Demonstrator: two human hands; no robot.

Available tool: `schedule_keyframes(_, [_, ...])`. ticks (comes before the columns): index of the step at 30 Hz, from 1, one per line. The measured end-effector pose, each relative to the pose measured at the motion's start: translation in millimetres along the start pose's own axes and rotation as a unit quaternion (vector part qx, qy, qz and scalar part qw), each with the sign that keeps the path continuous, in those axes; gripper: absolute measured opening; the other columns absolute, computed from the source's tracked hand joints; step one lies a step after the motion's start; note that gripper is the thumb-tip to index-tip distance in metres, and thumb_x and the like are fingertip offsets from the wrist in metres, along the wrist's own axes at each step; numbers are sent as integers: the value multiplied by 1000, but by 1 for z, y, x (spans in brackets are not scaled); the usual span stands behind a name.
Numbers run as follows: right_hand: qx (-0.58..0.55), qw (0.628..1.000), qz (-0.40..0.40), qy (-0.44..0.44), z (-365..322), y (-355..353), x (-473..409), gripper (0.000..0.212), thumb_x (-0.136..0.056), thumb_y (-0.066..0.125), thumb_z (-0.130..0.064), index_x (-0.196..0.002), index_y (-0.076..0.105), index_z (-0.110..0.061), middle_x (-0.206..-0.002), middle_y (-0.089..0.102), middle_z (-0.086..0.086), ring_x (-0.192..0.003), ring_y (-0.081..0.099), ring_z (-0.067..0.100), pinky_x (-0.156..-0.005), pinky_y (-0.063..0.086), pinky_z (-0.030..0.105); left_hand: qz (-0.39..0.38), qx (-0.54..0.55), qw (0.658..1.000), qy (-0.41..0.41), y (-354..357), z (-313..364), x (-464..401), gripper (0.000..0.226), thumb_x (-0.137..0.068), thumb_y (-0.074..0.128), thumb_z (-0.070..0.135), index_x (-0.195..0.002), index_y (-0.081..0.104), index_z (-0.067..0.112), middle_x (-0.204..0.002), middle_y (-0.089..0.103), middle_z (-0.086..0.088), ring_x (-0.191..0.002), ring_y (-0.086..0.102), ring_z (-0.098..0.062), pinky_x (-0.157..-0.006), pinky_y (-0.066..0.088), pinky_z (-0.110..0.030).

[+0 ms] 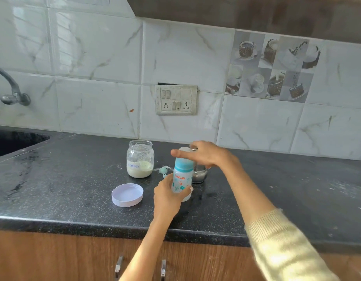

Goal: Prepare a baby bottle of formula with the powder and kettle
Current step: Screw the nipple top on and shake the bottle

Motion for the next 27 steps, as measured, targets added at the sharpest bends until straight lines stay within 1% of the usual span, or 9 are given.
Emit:
schedule_keyframes(2, [-154,986,-6,-60,14,22,9,111,-65,67,-68,-150,4,-35,-143,45,2,-124,51,22,-103,43,43,-21,20,1000,-11,0,-2,1,48,-67,84,24,-107,58,21,-105,67,6,-95,63,-8,-80,52,-21])
schedule_keyframes(5, [-249,962,19,-113,25,57,16,124,-67,80,-46,-143,-18,-47,-141,36,-13,-129,44,13,-108,38,39,-51,15,998,-40,0,-8,1,82,-51,90,20,-123,51,14,-108,68,4,-99,65,-15,-85,55,-33])
schedule_keyframes(9, [-248,952,92,-153,26,75,14,113,-75,78,-25,-147,-8,-36,-121,32,-22,-114,40,1,-98,37,23,-87,-57,993,-52,-1,-6,12,127,-58,88,18,-151,2,7,-148,38,-4,-137,36,-20,-108,33,-30])
schedule_keyframes(13, [-251,941,113,-199,24,50,12,104,-68,83,-17,-133,8,-49,-117,39,-22,-115,50,12,-101,46,41,-63,-76,995,-15,-7,-4,23,128,-63,86,30,-151,-5,8,-158,19,-6,-145,21,-18,-111,23,-27])
schedule_keyframes(17, [-419,822,294,-249,30,0,18,102,-70,80,-5,-135,9,-41,-123,39,-22,-101,59,8,-84,55,28,-31,-7,999,-19,-10,-5,21,132,-57,90,32,-152,1,12,-158,20,0,-144,20,-15,-113,22,-29])
schedule_keyframes(20, [-254,923,129,-259,23,22,17,105,-68,83,-13,-127,8,-56,-120,46,-14,-105,58,10,-91,54,41,-24,-2,1000,-12,-11,-6,19,130,-53,91,33,-151,8,10,-156,26,-2,-143,25,-16,-113,25,-31])
schedule_keyframes(21, [-226,936,99,-252,26,31,16,106,-67,84,-14,-127,8,-59,-122,45,-12,-108,58,14,-92,53,42,-23,-2,1000,-12,-10,-7,20,130,-53,91,33,-151,9,10,-156,27,-3,-142,26,-15,-113,26,-30])
schedule_keyframes(25, [-412,849,238,-230,44,10,13,98,-71,80,-4,-131,13,-43,-121,44,-15,-103,58,13,-82,55,28,-19,12,1000,-8,-10,-6,19,126,-52,92,33,-150,15,12,-151,35,-1,-139,32,-14,-106,27,-23])
schedule_keyframes(27, [-328,899,144,-253,36,19,9,97,-68,83,-11,-128,16,-49,-119,50,-8,-105,59,17,-83,57,34,-29,6,1000,-6,-8,-8,19,123,-52,92,33,-149,20,12,-149,39,-1,-137,36,-14,-100,27,-20])
Point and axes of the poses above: each hand's wrist, its own x-axis away from the middle knuckle, its own y-axis out of the palm, z = x × y, the point moved 5 cm from there along -x, towards the middle knuckle
